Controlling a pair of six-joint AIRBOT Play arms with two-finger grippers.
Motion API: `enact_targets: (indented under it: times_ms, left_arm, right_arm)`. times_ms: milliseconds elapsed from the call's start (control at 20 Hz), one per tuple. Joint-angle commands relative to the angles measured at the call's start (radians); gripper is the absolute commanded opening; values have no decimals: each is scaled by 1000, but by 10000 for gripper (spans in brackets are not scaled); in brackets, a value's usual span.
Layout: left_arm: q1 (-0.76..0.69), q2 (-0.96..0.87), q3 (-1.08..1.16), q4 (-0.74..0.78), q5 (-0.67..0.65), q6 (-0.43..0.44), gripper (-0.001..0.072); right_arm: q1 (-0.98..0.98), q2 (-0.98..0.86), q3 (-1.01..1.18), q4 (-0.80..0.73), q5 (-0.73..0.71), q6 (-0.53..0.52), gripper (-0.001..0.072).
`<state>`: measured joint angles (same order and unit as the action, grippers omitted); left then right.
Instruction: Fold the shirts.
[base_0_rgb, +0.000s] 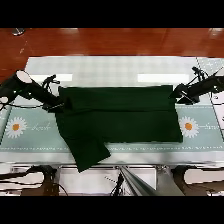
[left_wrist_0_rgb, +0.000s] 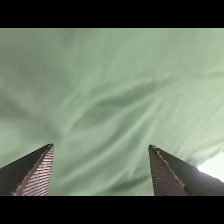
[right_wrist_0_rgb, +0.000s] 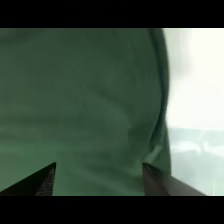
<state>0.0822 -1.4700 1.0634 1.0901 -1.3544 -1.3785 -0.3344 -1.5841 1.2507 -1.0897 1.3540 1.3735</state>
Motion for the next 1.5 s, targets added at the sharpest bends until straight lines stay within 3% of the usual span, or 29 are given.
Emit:
enact_targets:
  times_ms: [0,150,250,450,600,750,900,1050,1200,1250,1300,1350,1450]
  left_arm:
    - [32,85,-45,135,-109,-6,702]
    - [114,278,-252,235,-59,-5,702]
    - [195,417,-406,228,21,-76,702]
    - [237,606,-669,-32,145,-96,701]
    - [214,610,-778,-119,257,-100,701]
    - [175,610,-842,-278,289,-12,701]
    - [95,610,-866,-351,298,18,701]
    - [-11,610,-871,-357,273,18,701]
    - [-65,610,-871,-357,262,41,692]
    - [-66,610,-870,-357,261,53,468]
    - [-66,610,-870,-357,261,68,114]
    - [-66,610,-870,-359,262,78,33]
    - [-65,610,-870,-358,262,96,33]
  right_arm:
    - [-35,83,-38,-75,74,-6,619]
    - [-82,309,-276,-36,-99,-31,619]
    - [-89,476,-473,48,-197,-71,619]
    - [-37,671,-701,275,-293,-104,619]
    - [12,673,-708,316,-281,-107,619]
    - [54,673,-708,333,-284,-107,619]
    - [43,673,-703,341,-301,-103,620]
    - [-100,673,-643,314,-291,-90,619]
    - [-304,673,-597,161,-220,-40,620]
    - [-357,673,-603,74,-183,8,619]
    - [-386,673,-620,1,-144,68,619]
    - [-394,673,-644,-68,-103,92,619]
    - [-393,673,-693,-132,-71,117,619]
